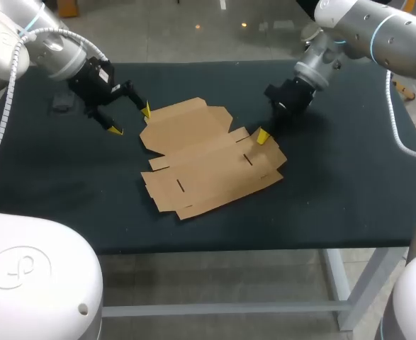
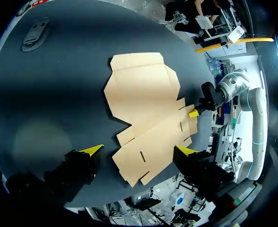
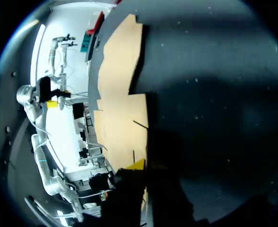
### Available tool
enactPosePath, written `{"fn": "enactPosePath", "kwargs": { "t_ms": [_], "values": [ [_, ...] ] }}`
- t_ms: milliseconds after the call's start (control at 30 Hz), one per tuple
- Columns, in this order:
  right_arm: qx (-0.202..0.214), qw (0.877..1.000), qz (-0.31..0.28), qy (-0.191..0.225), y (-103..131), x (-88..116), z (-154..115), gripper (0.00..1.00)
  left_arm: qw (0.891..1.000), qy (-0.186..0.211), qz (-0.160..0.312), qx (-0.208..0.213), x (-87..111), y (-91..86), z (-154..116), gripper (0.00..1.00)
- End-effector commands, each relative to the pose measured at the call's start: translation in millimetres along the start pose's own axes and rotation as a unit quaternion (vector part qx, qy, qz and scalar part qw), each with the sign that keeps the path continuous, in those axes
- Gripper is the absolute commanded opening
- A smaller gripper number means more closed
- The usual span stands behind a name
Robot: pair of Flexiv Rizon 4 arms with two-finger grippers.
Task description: Assemble the packaging by folding the flat box into shape, placing the metal phone stand inside, and closing the box properly
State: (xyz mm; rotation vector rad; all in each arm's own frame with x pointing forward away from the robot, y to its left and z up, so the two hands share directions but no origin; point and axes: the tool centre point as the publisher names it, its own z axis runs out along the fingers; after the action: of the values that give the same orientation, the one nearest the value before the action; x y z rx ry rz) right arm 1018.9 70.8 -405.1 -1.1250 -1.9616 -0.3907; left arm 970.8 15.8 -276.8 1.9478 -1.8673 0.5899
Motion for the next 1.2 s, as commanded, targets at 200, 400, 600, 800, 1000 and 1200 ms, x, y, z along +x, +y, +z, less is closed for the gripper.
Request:
{"fn": "enactPosePath", "kwargs": {
  "t_ms": [200,400,600,800,1000,1200],
  "values": [
    [-0.078,0.997,0.006,0.006,-21,5,0,0.0,1.0,-0.002,0.008,0.003,1.3,9.1,-4,1.0],
    [-0.115,0.993,0.01,0.008,-28,9,3,0.0,1.0,-0.002,0.014,0.003,1.9,13.3,-5,1.0],
    [-0.164,0.986,0.011,0.008,-35,15,9,0.0,1.0,-0.004,0.021,0.004,2.3,16.0,-7,1.0],
    [-0.202,0.979,0.014,0.019,-39,17,10,0.0,1.0,-0.007,0.026,-0.001,0.2,16.4,-8,1.0],
    [-0.222,0.974,0.019,0.031,-39,20,11,0.0,0.999,-0.011,0.032,-0.006,-2.8,15.0,-10,1.0],
    [-0.229,0.972,0.026,0.041,-34,22,16,0.0,0.999,-0.013,0.037,-0.011,-6.3,10.5,-12,1.0]
  ]
}}
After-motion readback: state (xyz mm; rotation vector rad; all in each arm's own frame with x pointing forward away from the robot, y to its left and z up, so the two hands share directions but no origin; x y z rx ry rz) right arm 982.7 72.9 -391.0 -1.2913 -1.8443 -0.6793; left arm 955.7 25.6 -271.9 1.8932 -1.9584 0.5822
